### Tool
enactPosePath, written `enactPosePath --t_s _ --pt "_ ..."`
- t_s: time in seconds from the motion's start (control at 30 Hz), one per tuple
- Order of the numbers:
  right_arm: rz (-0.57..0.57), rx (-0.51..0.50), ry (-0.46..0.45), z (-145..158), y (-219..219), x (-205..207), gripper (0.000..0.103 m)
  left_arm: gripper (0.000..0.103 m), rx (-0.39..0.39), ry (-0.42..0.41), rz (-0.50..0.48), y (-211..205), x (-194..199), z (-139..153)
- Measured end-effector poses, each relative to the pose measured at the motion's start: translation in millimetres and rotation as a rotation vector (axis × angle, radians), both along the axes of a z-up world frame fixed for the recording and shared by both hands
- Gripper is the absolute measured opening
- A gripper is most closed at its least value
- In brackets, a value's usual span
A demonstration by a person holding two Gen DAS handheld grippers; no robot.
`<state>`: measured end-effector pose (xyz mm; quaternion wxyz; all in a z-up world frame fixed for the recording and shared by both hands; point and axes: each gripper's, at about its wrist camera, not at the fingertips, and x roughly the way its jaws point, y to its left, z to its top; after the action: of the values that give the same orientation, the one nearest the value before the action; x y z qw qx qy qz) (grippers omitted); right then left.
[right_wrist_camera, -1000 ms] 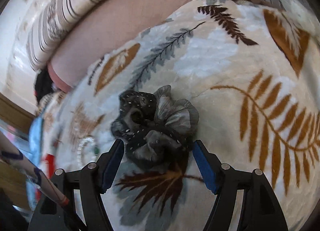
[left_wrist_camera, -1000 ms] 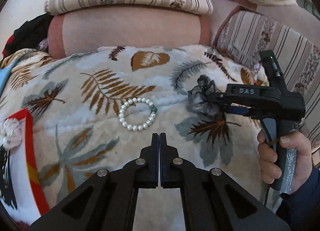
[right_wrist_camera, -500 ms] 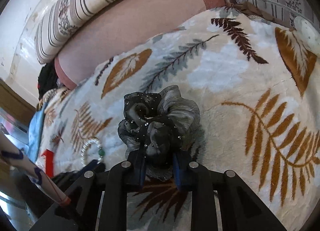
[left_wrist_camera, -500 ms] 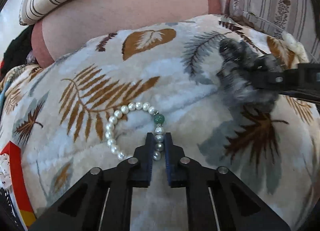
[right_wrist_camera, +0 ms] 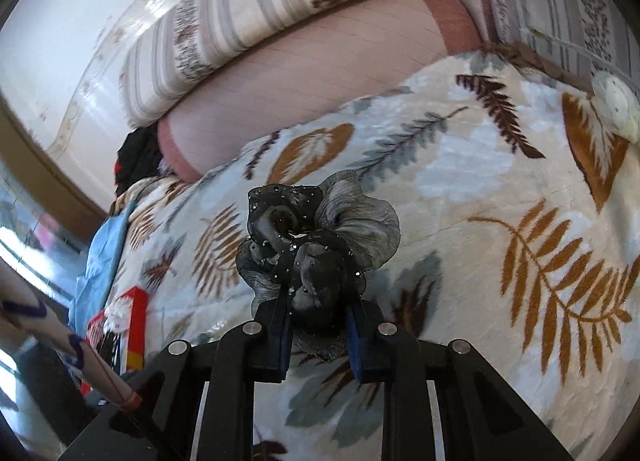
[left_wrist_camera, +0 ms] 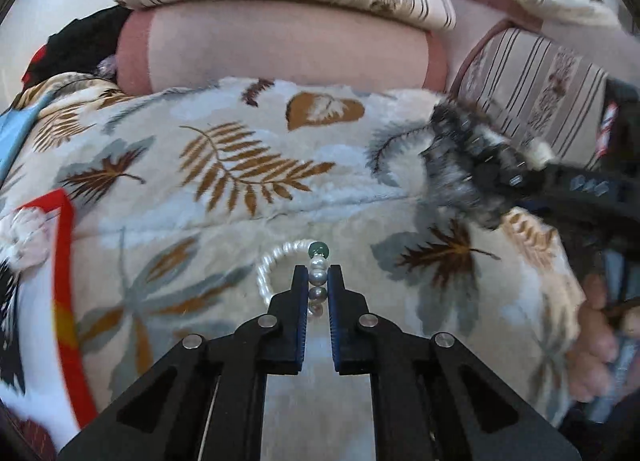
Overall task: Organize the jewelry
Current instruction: 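Grasp the pearl bracelet with left gripper while right gripper grasps black sheer scrunchie, then carry the pearl bracelet in left gripper while right gripper carries the black scrunchie over the tray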
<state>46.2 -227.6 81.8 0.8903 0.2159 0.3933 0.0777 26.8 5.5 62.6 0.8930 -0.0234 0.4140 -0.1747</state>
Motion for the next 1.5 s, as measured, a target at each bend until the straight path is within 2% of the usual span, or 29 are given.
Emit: enactPosePath --t_s 0.17,0.33,0.63,1.5 --pt "0.040 -0.024 -0.017 3 18 -14 0.024 0.009 -0.022 -0.063 0.051 19 -34 18" --pt "0.083 -0.060 -0.039 3 38 -21 0.024 0.009 -0.026 -0.111 0.070 33 -38 25" --pt "0.123 -0.111 -0.037 -3 55 -19 0.024 0.009 -0.037 -0.125 0.077 45 -24 21" --pt "0.209 -0.146 -0.064 -3 83 -24 0.024 0.009 -0.030 -0.151 0.111 56 -21 27"
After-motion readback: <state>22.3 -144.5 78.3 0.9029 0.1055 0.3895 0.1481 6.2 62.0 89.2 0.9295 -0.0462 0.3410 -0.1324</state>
